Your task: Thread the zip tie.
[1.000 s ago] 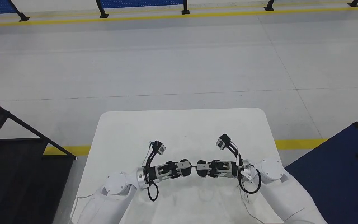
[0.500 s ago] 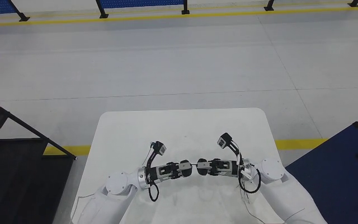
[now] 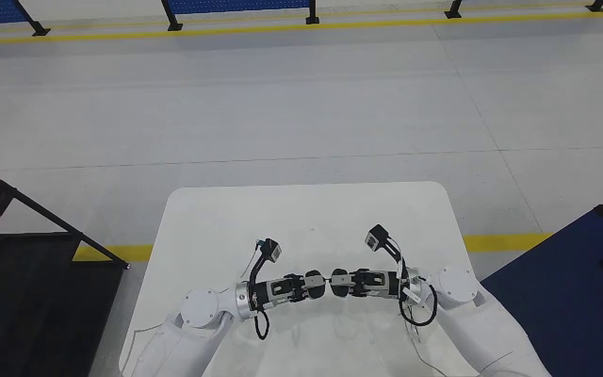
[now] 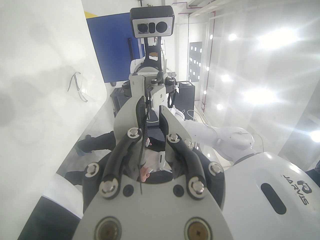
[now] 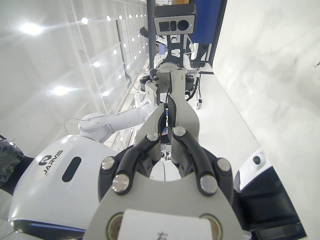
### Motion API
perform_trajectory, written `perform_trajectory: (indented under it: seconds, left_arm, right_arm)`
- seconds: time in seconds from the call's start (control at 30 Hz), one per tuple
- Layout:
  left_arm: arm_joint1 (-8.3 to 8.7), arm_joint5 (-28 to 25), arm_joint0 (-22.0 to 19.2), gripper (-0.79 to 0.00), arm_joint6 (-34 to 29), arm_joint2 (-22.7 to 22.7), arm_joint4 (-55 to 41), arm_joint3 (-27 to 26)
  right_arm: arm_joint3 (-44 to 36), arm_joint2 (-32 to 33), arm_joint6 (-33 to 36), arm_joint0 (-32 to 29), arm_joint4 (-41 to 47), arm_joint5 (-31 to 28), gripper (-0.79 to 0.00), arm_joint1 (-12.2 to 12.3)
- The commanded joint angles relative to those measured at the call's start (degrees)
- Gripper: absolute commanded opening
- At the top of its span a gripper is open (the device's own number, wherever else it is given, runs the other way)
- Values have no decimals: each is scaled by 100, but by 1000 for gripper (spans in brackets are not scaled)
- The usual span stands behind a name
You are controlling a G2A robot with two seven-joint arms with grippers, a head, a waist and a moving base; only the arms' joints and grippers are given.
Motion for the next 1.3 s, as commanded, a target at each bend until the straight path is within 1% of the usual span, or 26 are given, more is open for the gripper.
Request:
perform_trajectory:
  seconds: [0.0,0.4,0.7,1.07,1.27]
  left_arm:
    - [0,-2,-4,-711,3,11,-1,-1]
    - [4,-4,-27,-730,16,64,-33,20]
    - [14,4,-27,-767,29,78,-40,13]
    - [22,16,-47,-763,23,101,-73,47]
    - [20,18,-71,-785,18,126,-105,82]
  right_arm:
    - [-3,3,-4,-4,3,-12,-785,-2]
    - [1,-22,92,6,-5,-7,-785,-14]
    - [18,-39,112,19,1,8,-785,-26]
    - [30,-40,136,33,12,15,-785,-37]
    - [39,-52,154,46,27,4,-785,-46]
